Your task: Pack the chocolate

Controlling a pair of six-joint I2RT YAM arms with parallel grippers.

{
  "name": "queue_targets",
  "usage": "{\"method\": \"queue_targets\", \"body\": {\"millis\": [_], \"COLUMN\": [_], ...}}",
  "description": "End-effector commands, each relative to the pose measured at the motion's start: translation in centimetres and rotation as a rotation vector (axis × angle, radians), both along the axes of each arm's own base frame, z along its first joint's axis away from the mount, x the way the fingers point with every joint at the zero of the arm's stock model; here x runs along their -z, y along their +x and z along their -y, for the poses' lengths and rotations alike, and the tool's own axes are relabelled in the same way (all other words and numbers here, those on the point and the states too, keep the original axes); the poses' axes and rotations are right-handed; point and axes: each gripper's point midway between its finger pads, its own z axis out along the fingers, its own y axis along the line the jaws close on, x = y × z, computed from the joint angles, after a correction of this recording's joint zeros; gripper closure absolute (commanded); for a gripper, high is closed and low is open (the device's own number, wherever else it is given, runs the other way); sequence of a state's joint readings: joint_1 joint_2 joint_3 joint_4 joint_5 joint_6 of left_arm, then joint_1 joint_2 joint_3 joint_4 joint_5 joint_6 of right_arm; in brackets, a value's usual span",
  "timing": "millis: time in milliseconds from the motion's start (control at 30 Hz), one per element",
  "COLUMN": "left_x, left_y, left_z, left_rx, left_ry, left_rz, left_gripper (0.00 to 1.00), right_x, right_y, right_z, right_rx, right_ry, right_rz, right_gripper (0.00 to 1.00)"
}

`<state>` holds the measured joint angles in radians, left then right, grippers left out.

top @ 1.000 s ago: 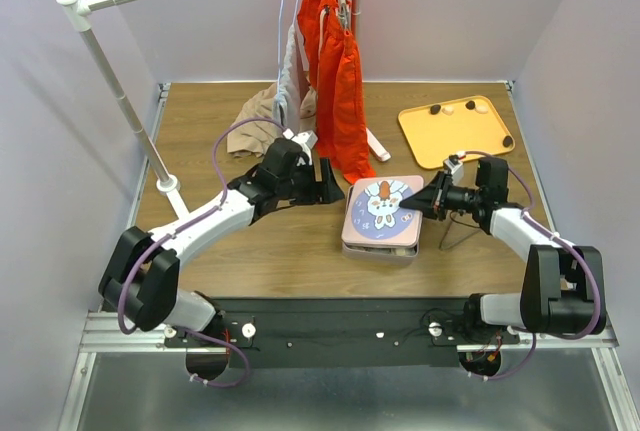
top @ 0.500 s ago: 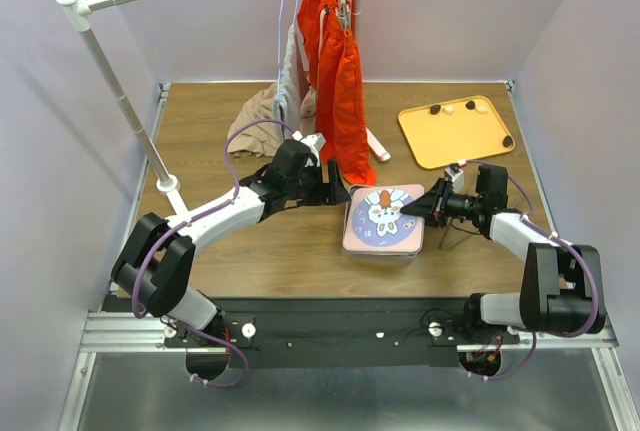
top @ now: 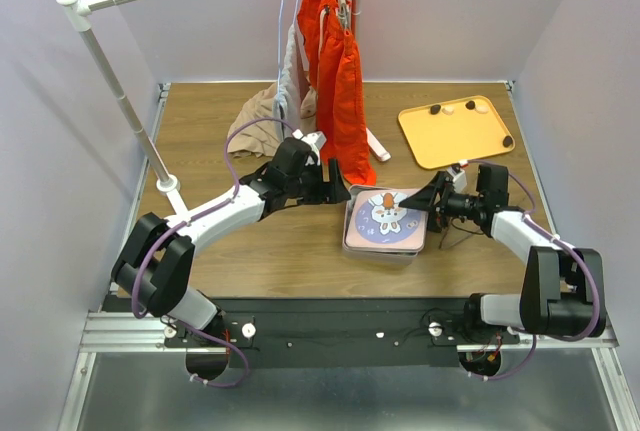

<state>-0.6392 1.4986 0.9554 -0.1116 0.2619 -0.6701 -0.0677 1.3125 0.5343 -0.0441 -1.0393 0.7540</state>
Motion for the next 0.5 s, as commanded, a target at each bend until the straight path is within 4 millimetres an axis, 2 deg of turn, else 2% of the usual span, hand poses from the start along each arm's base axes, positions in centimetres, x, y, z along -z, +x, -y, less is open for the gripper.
{"method": "queue_targets", "body": {"millis": [0,267,467], "left_x": [-1.6,-1.4,-1.4], "left_y": [0.7,0.9,1.2], "left_z": [0.5,0.6,0.8], "left_rx": [0.004,0.009,0.011], "left_ry": [-0.004,0.007,0.008], "left_rz": [0.047,0.047,0.046], "left_gripper": [0.13,0.13,0.13], "right_x": [-0.3,0.5,0.4], "right_y": [0.3,-0.8,-0.6], "right_z": [0.9,1.7,2.6], "right_rx": [0.03,0.028,0.048], "right_ry": [-0.085,-0.18,-0.269], "right_rz": [0.019,-0.017,-0.019], "right_gripper": [0.19,0.13,0.13]}}
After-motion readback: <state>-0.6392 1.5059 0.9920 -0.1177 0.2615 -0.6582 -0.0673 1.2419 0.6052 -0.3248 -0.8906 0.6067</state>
